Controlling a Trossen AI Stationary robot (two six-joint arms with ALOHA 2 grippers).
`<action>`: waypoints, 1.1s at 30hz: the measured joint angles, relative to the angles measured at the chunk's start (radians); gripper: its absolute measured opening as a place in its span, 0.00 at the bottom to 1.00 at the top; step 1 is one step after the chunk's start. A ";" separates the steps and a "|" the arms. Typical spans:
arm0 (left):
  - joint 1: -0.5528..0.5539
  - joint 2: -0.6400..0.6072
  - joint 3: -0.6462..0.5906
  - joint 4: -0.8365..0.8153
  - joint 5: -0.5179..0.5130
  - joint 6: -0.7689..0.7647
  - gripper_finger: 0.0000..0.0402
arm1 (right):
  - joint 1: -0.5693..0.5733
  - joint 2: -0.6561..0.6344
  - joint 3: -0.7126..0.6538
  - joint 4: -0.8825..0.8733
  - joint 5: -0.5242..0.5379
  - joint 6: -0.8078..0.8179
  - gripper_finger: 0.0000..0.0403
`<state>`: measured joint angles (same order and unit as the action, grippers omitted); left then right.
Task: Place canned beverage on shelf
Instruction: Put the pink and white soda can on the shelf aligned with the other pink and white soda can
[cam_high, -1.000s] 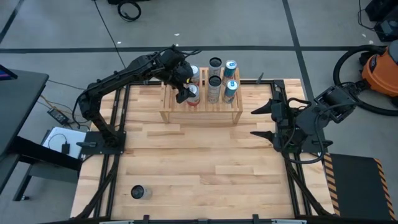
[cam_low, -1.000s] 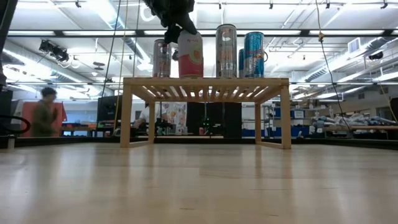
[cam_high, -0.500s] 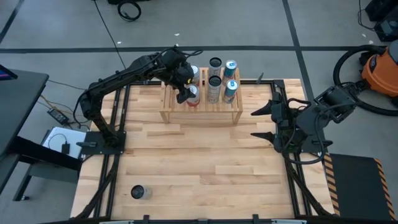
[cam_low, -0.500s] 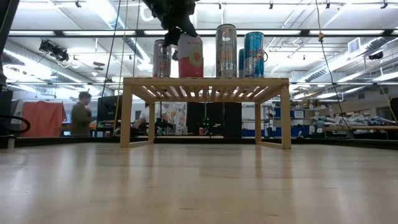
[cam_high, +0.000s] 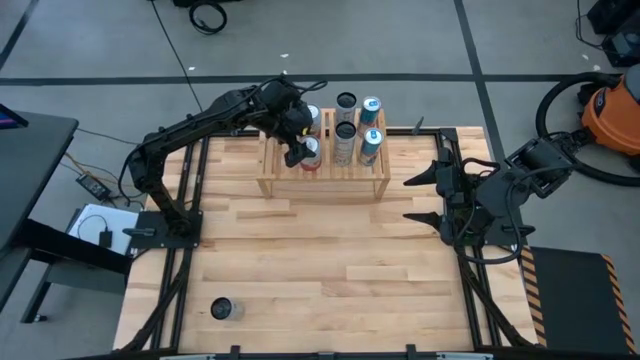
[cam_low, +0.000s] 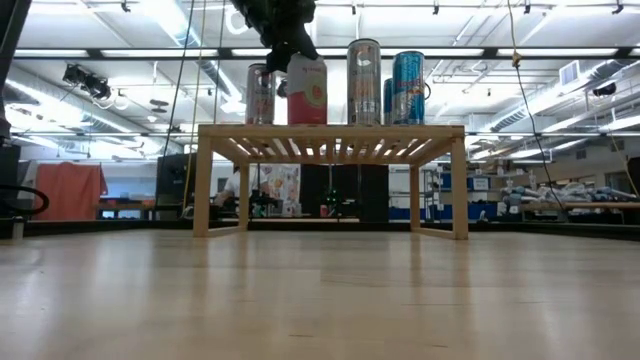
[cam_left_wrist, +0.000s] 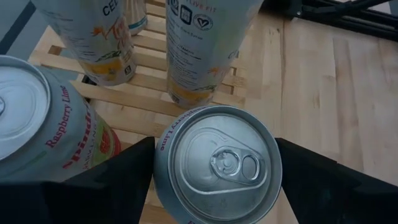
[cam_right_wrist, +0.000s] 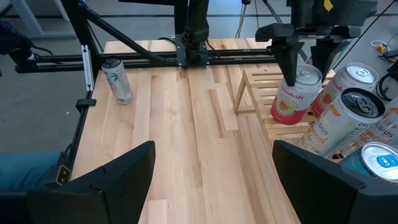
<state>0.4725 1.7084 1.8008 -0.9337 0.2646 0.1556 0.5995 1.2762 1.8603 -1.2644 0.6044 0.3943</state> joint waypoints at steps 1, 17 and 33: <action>0.000 0.000 0.000 0.000 0.001 0.005 0.79 | 0.000 0.000 0.000 0.000 0.000 0.000 0.83; 0.000 0.001 -0.001 0.007 0.000 -0.013 0.79 | 0.000 0.000 0.000 0.000 -0.003 0.000 0.83; -0.001 0.002 -0.002 0.024 0.000 -0.013 0.79 | 0.000 0.000 0.000 0.014 -0.004 0.000 0.83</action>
<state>0.4717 1.7103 1.7988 -0.9094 0.2642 0.1425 0.5995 1.2762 1.8603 -1.2499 0.6006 0.3939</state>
